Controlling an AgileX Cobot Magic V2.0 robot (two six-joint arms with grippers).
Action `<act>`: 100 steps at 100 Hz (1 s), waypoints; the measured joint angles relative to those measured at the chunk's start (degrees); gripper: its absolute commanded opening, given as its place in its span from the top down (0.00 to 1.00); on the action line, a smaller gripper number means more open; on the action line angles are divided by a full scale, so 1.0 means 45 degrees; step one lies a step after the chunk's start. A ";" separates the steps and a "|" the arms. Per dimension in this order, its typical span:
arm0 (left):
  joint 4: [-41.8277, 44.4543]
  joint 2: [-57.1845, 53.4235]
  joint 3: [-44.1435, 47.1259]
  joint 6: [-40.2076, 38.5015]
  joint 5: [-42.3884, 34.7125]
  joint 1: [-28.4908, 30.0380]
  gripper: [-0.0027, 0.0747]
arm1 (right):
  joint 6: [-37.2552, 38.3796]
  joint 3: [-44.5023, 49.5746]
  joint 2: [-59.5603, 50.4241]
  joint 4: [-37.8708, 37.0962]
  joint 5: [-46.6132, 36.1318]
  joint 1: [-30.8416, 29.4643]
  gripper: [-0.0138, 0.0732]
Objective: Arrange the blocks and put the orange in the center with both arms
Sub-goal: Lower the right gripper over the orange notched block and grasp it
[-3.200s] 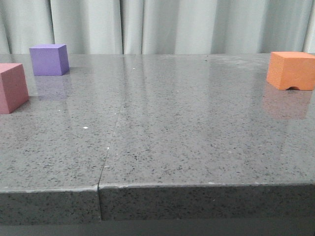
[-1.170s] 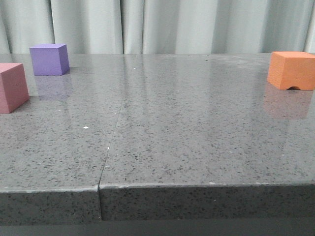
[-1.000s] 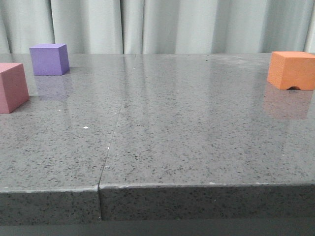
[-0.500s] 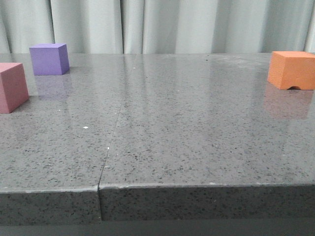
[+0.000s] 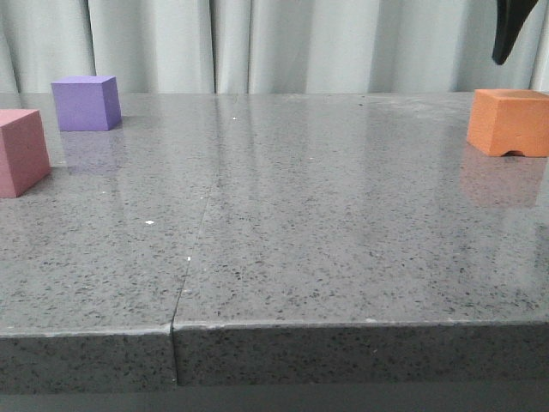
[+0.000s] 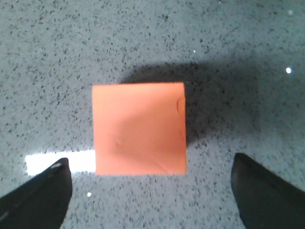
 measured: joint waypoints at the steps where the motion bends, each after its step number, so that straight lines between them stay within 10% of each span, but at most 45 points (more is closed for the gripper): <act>1: 0.0000 0.0000 0.0000 0.0000 0.0000 0.0000 0.99 | 0.0000 -0.0002 0.0041 0.0047 0.0000 0.0000 0.08; 69: 0.0000 0.0000 0.0000 0.0000 0.0000 0.0000 0.99 | -0.0028 -0.0160 0.1919 0.0460 -0.0455 0.0000 0.08; 100: 0.0000 0.0000 0.0000 0.0000 0.0000 0.0000 0.99 | -0.0028 -0.0160 0.2064 0.0506 -0.0603 0.0000 0.43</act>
